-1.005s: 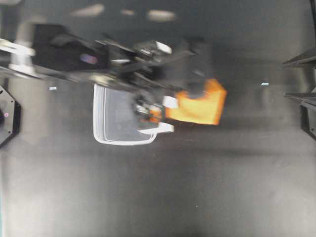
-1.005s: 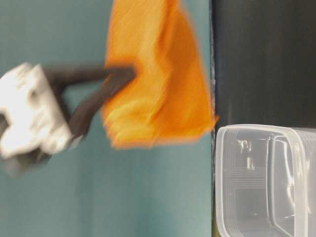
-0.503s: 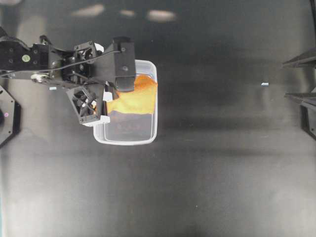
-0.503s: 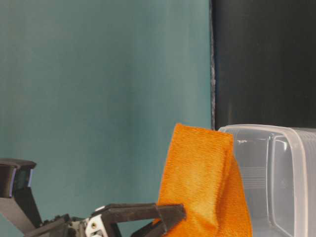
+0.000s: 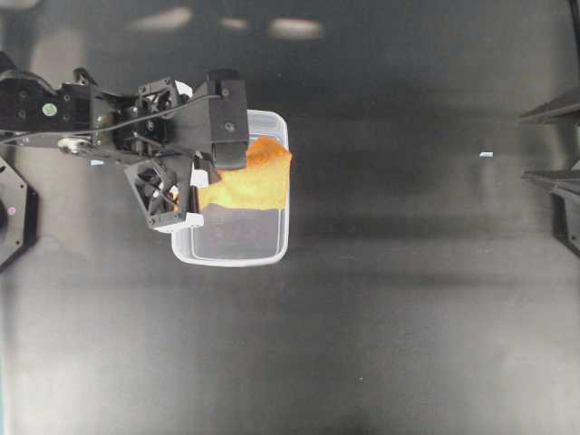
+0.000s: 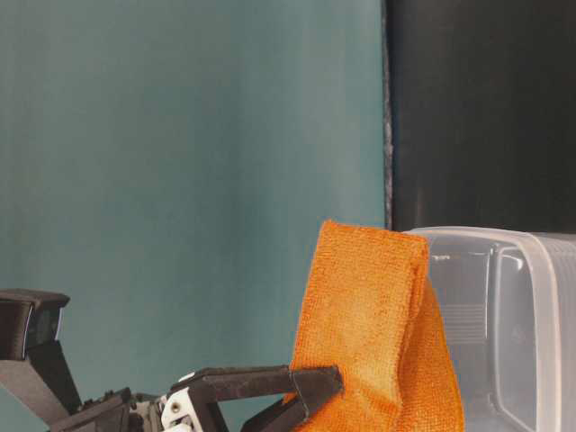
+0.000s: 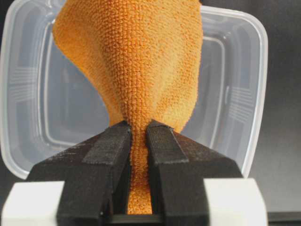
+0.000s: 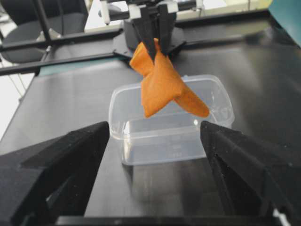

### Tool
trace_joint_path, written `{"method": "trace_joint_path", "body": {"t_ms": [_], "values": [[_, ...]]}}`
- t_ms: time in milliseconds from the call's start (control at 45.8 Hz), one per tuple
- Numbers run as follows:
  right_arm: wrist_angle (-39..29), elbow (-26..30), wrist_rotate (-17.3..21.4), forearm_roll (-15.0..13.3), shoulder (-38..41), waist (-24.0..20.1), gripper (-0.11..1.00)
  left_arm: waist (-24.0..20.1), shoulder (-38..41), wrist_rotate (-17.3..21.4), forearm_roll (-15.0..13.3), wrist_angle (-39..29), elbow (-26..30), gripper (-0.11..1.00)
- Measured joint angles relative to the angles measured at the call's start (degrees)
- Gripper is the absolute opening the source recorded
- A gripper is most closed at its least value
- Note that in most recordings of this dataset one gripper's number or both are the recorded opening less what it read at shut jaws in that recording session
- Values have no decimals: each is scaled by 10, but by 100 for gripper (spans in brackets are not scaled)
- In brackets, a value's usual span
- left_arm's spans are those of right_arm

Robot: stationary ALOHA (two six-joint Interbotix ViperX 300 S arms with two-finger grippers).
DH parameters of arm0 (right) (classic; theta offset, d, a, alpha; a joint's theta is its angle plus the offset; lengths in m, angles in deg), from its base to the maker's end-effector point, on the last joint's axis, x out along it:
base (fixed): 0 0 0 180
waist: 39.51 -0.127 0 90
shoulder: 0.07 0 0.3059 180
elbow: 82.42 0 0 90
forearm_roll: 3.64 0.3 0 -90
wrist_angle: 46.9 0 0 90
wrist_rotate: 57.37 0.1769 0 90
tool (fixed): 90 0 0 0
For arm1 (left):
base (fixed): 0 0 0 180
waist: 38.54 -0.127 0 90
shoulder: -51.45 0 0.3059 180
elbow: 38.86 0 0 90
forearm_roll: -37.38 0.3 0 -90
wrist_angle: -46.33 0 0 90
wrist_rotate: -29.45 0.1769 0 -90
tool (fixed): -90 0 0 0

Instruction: Place the orange towel into the container with the left arm.

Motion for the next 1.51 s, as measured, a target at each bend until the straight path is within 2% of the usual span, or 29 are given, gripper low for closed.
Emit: {"method": "trace_joint_path", "body": {"t_ms": [218,262,350,459,546,590,721,939,1136,1245,1508], "values": [[0,0,1,1,0,0,76,0,0,-3,0,16,-4,7],[1,0,1,1,0,0,76,0,0,-8,0,21,-4,11],[1,0,1,1,0,0,76,0,0,-11,0,24,-9,36],[1,0,1,1,0,0,76,0,-2,-11,0,25,-15,72],[0,0,1,1,0,0,76,4,-6,-12,0,28,-15,88],[1,0,0,1,0,0,76,8,-11,-12,0,34,-16,88],[1,0,1,1,0,0,76,18,-43,-8,0,79,-21,73],[1,-1,1,1,0,0,76,21,-153,-11,0,180,-73,75],[0,-7,1,1,0,0,76,33,-268,-11,0,271,-165,74],[1,-14,0,1,0,0,76,46,-306,-12,0,286,-199,74],[0,-18,1,0,0,0,76,47,-326,-12,0,288,-218,74]]}}
